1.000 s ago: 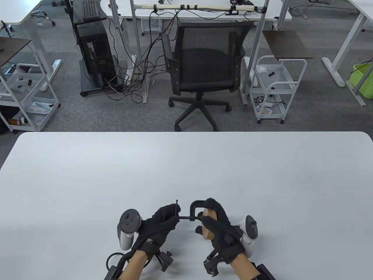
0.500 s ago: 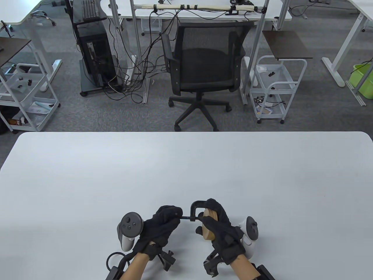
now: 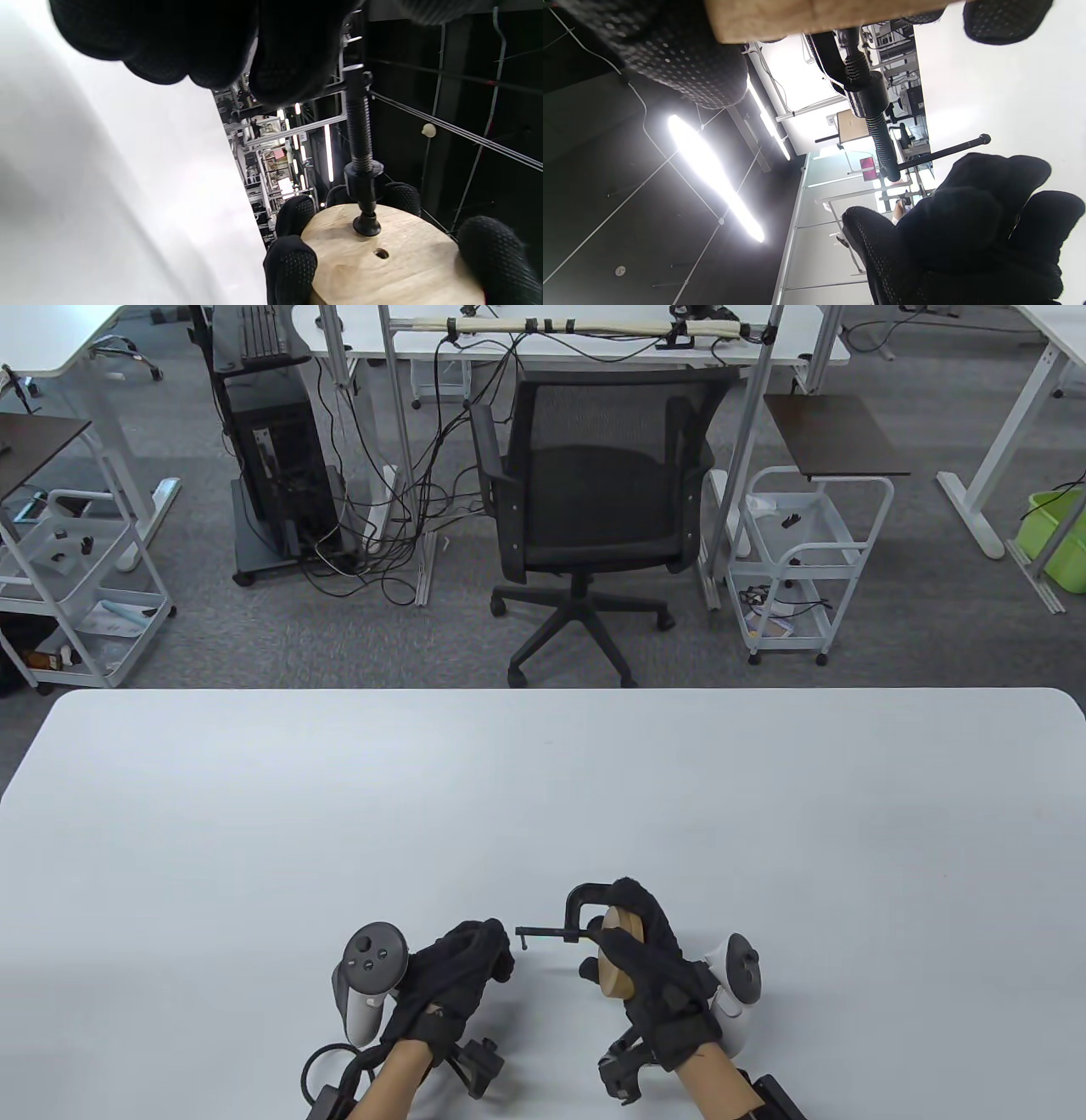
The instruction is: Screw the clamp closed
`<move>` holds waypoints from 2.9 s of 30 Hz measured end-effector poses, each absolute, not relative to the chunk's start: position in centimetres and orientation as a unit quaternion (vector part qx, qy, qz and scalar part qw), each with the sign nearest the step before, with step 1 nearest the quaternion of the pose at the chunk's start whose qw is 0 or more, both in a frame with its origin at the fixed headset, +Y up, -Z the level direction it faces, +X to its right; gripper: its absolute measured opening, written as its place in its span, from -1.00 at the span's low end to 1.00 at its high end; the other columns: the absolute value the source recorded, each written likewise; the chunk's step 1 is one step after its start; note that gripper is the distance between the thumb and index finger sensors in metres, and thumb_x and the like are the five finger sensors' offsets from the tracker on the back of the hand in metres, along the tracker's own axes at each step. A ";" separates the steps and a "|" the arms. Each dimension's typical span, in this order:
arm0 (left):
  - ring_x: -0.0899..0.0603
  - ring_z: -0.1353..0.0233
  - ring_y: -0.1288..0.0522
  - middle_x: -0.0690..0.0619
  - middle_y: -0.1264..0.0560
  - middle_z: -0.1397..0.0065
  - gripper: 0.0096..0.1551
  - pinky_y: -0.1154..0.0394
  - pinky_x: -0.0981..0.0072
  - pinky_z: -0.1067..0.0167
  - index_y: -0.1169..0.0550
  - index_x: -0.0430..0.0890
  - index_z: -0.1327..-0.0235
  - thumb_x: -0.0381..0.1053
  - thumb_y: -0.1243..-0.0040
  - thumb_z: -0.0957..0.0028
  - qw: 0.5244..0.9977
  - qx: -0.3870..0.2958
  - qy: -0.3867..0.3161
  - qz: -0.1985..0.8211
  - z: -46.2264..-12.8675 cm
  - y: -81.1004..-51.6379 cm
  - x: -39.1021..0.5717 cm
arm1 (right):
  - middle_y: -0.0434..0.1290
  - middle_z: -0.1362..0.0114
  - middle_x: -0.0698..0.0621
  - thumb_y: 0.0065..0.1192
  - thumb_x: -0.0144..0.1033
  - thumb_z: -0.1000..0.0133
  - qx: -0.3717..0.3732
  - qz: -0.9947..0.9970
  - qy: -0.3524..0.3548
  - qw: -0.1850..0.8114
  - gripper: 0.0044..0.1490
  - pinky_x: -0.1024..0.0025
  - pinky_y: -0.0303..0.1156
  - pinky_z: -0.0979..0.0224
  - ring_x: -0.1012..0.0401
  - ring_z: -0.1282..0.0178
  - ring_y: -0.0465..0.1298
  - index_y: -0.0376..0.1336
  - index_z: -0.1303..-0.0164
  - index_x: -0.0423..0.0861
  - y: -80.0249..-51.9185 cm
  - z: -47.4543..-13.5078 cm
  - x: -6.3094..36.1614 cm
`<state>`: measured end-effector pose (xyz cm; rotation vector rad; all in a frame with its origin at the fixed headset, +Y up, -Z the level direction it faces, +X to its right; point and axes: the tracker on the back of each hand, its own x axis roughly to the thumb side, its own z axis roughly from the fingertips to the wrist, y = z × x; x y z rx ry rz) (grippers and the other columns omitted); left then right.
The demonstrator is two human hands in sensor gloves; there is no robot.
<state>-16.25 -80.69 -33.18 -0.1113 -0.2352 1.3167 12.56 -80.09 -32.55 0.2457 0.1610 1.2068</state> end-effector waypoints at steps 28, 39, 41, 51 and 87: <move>-0.43 -0.48 -0.34 -0.22 -0.32 -0.55 -0.51 -0.39 -0.33 -0.26 -0.54 0.07 -0.31 -0.04 -0.30 -0.07 0.781 -0.004 -0.169 0.602 -32.9 -79.7 -15.5 | -0.03 -0.70 0.17 0.50 0.13 -0.11 0.126 0.560 0.105 0.812 -0.01 -0.37 0.31 -0.23 -0.35 -0.50 0.06 0.05 -0.58 -0.02 -80.4 -32.1 11.7; -0.48 -0.50 -0.25 -0.34 -0.12 -0.64 -0.01 -0.35 -0.34 -0.27 -0.06 -0.03 -0.68 0.20 -0.25 -0.11 0.785 -0.014 -0.172 0.595 -33.0 -79.5 -15.9 | -0.04 -0.70 0.05 0.50 0.13 -0.10 0.116 0.556 0.086 0.818 -0.01 -0.38 0.30 -0.23 -0.34 -0.50 0.06 0.06 -0.58 -0.02 -80.1 -32.0 12.1; -0.49 -0.48 -0.27 -0.35 -0.14 -0.62 -0.02 -0.37 -0.33 -0.25 -0.11 -0.13 -0.63 0.24 -0.25 -0.10 0.796 0.001 -0.139 0.589 -32.9 -79.7 -16.4 | -0.06 -0.70 -0.04 0.50 0.13 -0.10 0.116 0.556 0.083 0.819 -0.01 -0.38 0.30 -0.23 -0.34 -0.50 0.06 0.06 -0.58 -0.02 -80.0 -32.0 12.3; -0.53 -0.41 -0.33 -0.34 -0.31 -0.54 -0.06 -0.40 -0.30 -0.21 -0.59 -0.39 -0.23 0.43 -0.03 -0.17 0.772 -0.118 -0.102 0.617 -33.3 -81.7 -15.6 | -0.05 -0.70 0.05 0.49 0.14 -0.11 0.131 0.545 0.100 0.822 -0.01 -0.37 0.30 -0.24 -0.34 -0.51 0.06 0.05 -0.59 -0.02 -80.0 -31.8 11.8; -0.52 -0.40 -0.35 -0.31 -0.35 -0.52 -0.32 -0.40 -0.30 -0.22 -0.74 -0.22 0.07 0.34 -0.08 -0.16 0.820 -0.066 -0.090 0.562 -32.5 -81.2 -14.3 | -0.04 -0.71 -0.06 0.50 0.12 -0.11 0.136 0.543 0.104 0.822 -0.01 -0.39 0.29 -0.23 -0.35 -0.50 0.07 0.07 -0.59 -0.04 -79.7 -33.6 13.4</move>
